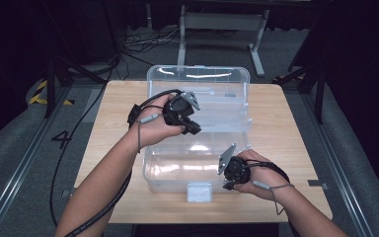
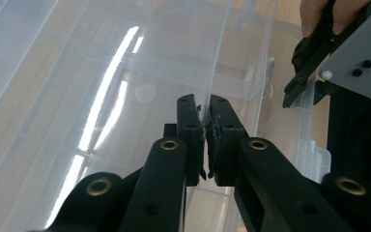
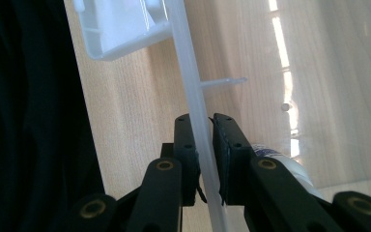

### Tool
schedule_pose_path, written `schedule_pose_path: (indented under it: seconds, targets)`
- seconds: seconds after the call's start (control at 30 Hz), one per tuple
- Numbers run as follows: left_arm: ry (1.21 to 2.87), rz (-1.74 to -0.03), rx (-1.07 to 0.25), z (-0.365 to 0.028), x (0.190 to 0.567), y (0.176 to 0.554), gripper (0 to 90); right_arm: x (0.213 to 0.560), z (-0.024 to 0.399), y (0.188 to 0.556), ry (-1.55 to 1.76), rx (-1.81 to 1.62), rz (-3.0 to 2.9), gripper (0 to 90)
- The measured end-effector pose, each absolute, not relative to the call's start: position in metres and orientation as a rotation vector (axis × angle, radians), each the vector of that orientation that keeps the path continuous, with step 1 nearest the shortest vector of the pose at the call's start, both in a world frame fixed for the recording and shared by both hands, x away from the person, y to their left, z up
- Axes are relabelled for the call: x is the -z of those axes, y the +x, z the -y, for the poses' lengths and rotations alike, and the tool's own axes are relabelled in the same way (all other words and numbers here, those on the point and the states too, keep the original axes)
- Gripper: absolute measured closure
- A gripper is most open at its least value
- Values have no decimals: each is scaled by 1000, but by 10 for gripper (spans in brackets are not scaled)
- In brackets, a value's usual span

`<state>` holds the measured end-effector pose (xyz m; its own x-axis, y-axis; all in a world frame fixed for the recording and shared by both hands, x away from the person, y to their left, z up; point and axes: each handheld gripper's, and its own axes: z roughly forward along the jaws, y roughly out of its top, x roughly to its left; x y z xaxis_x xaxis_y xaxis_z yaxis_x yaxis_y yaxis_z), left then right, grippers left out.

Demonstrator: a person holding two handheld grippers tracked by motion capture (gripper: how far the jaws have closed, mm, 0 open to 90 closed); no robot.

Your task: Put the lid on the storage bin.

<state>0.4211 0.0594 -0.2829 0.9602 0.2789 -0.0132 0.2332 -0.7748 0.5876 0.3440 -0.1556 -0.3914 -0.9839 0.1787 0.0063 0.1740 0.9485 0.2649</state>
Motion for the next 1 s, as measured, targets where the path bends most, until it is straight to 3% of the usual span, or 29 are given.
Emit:
schedule_pose_path:
  seconds: [1.0]
  targets:
    - [2538,-335,-122,-53,290,389,855,392,156,340,285,-437,-3044,814]
